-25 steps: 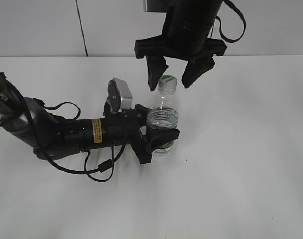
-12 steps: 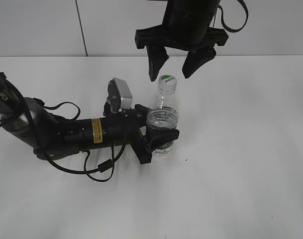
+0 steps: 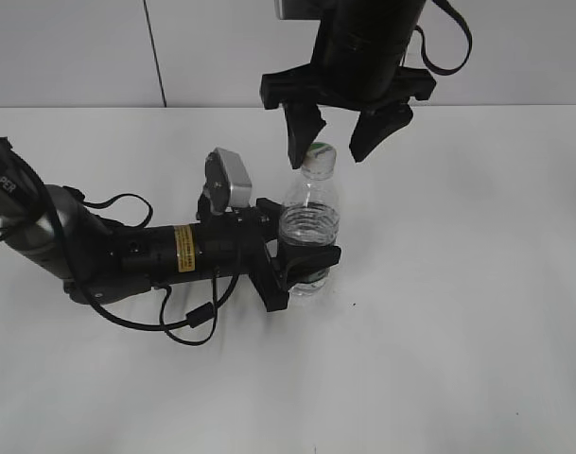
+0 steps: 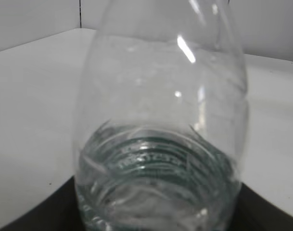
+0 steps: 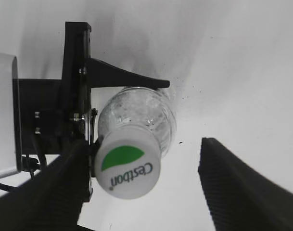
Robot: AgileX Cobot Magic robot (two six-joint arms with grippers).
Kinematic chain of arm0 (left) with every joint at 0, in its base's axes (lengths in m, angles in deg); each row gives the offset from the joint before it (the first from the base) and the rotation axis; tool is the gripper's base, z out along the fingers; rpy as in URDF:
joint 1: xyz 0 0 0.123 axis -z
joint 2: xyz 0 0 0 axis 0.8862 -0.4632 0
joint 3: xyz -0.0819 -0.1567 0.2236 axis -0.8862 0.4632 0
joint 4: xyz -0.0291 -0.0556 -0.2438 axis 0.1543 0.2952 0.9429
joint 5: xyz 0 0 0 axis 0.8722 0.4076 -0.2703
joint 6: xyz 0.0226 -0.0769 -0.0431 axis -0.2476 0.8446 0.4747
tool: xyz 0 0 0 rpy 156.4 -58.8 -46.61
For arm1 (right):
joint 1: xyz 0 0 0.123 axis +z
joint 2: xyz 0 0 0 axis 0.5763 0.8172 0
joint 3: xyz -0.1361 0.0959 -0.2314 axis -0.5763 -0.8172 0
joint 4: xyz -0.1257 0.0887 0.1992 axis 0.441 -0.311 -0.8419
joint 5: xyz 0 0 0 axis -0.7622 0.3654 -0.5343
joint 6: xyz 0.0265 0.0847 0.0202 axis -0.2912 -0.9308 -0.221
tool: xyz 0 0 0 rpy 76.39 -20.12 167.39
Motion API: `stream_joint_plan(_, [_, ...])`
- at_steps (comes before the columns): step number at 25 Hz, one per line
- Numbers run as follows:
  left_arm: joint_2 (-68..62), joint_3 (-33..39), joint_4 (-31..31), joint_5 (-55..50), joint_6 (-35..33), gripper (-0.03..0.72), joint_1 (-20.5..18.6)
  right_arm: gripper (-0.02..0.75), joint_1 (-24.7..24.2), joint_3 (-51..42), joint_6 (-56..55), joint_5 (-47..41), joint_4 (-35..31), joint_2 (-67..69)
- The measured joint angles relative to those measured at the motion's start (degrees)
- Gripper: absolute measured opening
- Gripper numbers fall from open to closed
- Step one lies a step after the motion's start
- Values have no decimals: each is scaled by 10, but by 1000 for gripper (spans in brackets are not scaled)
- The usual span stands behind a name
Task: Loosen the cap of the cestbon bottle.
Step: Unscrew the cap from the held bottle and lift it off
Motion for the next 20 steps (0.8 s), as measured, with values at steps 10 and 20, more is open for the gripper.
stream_joint_plan(10, [0,0,1,0,0,402,0,294,1,0,22,1,-16,-1])
stream_joint_plan(20, [0,0,0,0,0,402,0,294,1,-1,62,1,-26,-1])
